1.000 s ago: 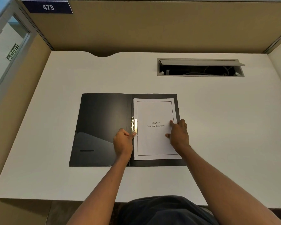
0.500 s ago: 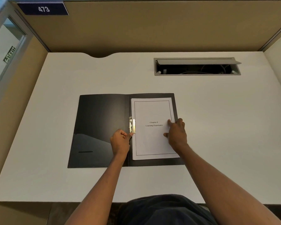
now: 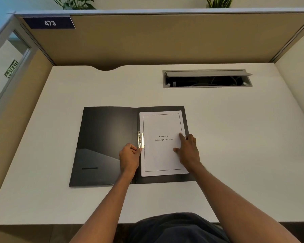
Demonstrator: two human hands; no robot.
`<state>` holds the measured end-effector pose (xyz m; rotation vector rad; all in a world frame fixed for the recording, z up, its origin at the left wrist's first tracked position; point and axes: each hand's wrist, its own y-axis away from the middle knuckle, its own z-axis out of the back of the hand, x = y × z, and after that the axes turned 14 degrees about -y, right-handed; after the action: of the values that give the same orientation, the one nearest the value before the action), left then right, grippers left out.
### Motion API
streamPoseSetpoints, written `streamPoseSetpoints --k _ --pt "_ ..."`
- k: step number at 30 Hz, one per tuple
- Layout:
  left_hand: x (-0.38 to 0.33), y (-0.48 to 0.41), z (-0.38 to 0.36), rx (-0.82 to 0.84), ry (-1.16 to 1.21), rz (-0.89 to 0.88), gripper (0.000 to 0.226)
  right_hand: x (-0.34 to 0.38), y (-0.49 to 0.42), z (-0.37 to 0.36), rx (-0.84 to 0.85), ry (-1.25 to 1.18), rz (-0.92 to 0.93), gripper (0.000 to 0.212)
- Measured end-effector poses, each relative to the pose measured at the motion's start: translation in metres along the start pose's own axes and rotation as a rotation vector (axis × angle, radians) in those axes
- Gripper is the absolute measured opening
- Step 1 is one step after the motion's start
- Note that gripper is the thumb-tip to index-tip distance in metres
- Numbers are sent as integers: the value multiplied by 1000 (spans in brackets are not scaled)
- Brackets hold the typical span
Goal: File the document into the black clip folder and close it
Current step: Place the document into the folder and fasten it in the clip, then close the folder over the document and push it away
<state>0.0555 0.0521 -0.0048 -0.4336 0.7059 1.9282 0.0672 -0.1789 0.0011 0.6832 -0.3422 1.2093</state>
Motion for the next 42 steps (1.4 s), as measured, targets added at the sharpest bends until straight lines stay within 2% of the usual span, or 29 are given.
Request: streamPoseSetpoints --k 5,9,15,20,24,30,33,38,42 --pt "-4 3 1 5 -11 -18 17 3 10 -1 -6 22 24 77" --pt "-3 4 6 -26 -43 -45 16 10 28 -10 -22 135 165 76" --pt "16 -19 34 -165 -166 -76 18 21 68 -36 109 182 347 74" --pt "46 -59 75 -270 -454 35 43 20 87 -55 233 285 482 65" --pt "59 -81 105 -203 -466 217 60 16 88 -62 303 366 478 62" --pt "60 -100 131 -141 -462 328 56 20 87 -59 344 388 442 62" --pt "64 -107 141 -82 -372 376 52 20 87 -57 356 399 431 63" --pt "56 -105 170 -142 -357 338 41 20 87 -57 368 405 422 64" --pt "25 -90 206 -255 -338 177 32 20 88 -56 369 410 415 64"
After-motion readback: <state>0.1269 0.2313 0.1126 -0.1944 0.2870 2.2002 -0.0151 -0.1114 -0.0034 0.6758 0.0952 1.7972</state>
